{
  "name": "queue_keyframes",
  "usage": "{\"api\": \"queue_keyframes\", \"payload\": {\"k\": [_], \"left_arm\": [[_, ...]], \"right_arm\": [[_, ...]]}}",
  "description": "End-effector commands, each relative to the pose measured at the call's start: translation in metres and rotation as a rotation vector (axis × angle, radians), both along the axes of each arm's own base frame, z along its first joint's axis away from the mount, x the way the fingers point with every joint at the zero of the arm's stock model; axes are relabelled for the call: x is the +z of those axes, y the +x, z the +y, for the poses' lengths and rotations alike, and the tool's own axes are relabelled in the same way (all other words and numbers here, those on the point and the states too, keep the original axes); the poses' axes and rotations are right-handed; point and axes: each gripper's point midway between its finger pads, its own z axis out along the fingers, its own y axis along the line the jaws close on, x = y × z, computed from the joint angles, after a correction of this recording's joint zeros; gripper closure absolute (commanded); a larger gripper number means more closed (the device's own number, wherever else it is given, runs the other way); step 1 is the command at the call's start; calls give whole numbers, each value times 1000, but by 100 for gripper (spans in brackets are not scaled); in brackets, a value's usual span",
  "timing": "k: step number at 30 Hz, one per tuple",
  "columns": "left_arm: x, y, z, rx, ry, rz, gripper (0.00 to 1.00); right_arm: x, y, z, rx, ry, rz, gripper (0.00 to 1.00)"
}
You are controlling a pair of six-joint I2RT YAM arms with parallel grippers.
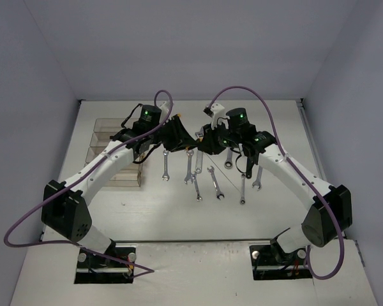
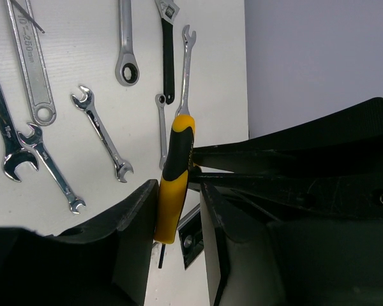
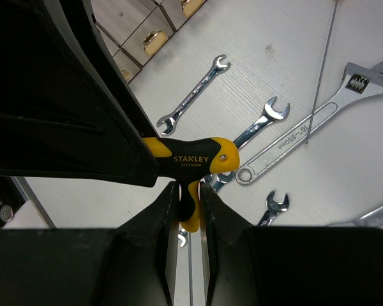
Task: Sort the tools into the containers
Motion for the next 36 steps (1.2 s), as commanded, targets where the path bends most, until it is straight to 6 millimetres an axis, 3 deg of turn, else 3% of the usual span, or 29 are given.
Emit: {"api": "queue_keyframes", "payload": {"k": [1, 9, 11, 16, 19, 22, 24, 26, 28, 31, 36], "left_arm": [[33, 0, -10, -44, -77, -88, 71], [27, -4, -12, -66, -77, -61, 71], [24, -4, -12, -69, -75, -52, 76], [24, -5, -14, -81, -79, -49, 100], [28, -4, -14, -86, -90, -62, 100], [34, -1, -12, -82, -103, -89, 100], [38, 2, -7, -72, -106, -105, 100], [41, 9, 3, -46, -107, -119, 100], [44, 24, 26, 14, -106, -133, 100], [48, 37, 52, 78, -102, -153, 100], [46, 82, 148, 317, -50, -175, 100]], "right_arm": [[36, 0, 7, 25, 62, -100, 98], [34, 2, 8, 28, 58, -98, 98], [35, 2, 8, 29, 60, -100, 98], [36, 2, 8, 28, 60, -104, 98], [36, 2, 8, 29, 60, -105, 95], [37, 2, 7, 25, 60, -106, 68], [37, 3, 5, 16, 56, -110, 37], [39, 4, 1, -8, 49, -122, 17], [45, 6, -4, -29, 50, -138, 6], [60, 6, -10, -53, 62, -168, 1], [103, 8, -35, -174, 62, -283, 0]]}}
